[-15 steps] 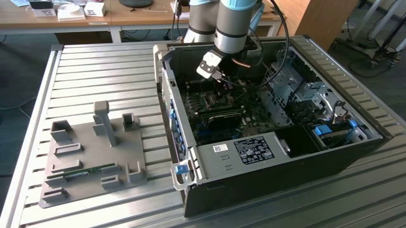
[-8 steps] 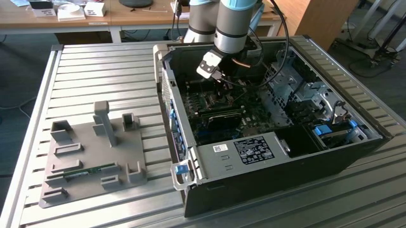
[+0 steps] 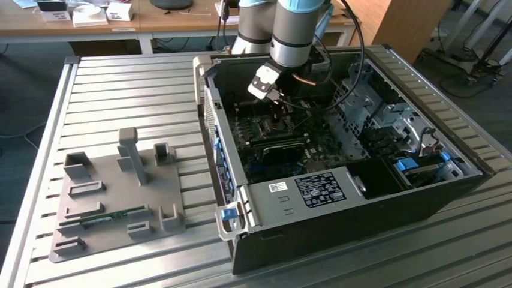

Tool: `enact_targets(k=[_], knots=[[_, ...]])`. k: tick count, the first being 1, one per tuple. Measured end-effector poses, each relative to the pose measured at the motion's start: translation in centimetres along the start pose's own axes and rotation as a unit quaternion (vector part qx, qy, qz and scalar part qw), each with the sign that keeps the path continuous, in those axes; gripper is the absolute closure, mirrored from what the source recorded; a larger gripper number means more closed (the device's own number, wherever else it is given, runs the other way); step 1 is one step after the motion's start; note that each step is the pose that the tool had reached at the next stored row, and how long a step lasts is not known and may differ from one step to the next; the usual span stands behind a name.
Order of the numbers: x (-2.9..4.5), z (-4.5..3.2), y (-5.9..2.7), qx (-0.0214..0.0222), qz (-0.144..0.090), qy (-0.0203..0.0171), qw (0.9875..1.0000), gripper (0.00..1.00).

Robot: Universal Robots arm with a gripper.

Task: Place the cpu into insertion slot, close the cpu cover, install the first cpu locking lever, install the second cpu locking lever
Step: 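Place the cpu into insertion slot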

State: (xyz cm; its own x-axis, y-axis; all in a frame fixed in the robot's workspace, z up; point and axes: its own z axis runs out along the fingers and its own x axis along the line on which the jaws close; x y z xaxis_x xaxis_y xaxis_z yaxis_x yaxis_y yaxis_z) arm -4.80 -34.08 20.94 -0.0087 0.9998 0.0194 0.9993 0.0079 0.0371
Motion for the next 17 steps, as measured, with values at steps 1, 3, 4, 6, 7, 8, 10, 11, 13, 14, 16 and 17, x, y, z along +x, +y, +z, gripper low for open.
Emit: enact_targets(k=[1, 3, 4, 6, 7, 8, 10, 11, 13, 14, 16, 17], knots=[[0.0, 0.0, 0.0, 0.0, 0.0, 0.0, 1.0, 0.89], [0.0, -0.01, 0.0, 0.0, 0.0, 0.0, 1.0, 0.89], [0.0, -0.01, 0.0, 0.0, 0.0, 0.0, 1.0, 0.89], [0.0, -0.02, 0.0, 0.0, 0.0, 0.0, 1.0, 0.89], [0.0, -0.02, 0.0, 0.0, 0.0, 0.0, 1.0, 0.89], [0.0, -0.02, 0.0, 0.0, 0.0, 0.0, 1.0, 0.89], [0.0, 0.07, 0.0, 0.0001, 0.0, 0.0001, 1.0, 0.89], [0.0, 0.15, -0.01, 0.0, 0.0, 0.0, 1.0, 0.89], [-0.01, 0.33, -0.01, 0.0001, 0.0, 0.0, 1.0, 0.89], [-0.01, 0.4, -0.02, 0.0, 0.0, 0.0001, 1.0, 0.89], [-0.01, 0.42, -0.02, 0.0001, 0.0, 0.0, 1.0, 0.89], [-0.01, 0.42, -0.02, 0.0001, 0.0, 0.0, 1.0, 0.89]])
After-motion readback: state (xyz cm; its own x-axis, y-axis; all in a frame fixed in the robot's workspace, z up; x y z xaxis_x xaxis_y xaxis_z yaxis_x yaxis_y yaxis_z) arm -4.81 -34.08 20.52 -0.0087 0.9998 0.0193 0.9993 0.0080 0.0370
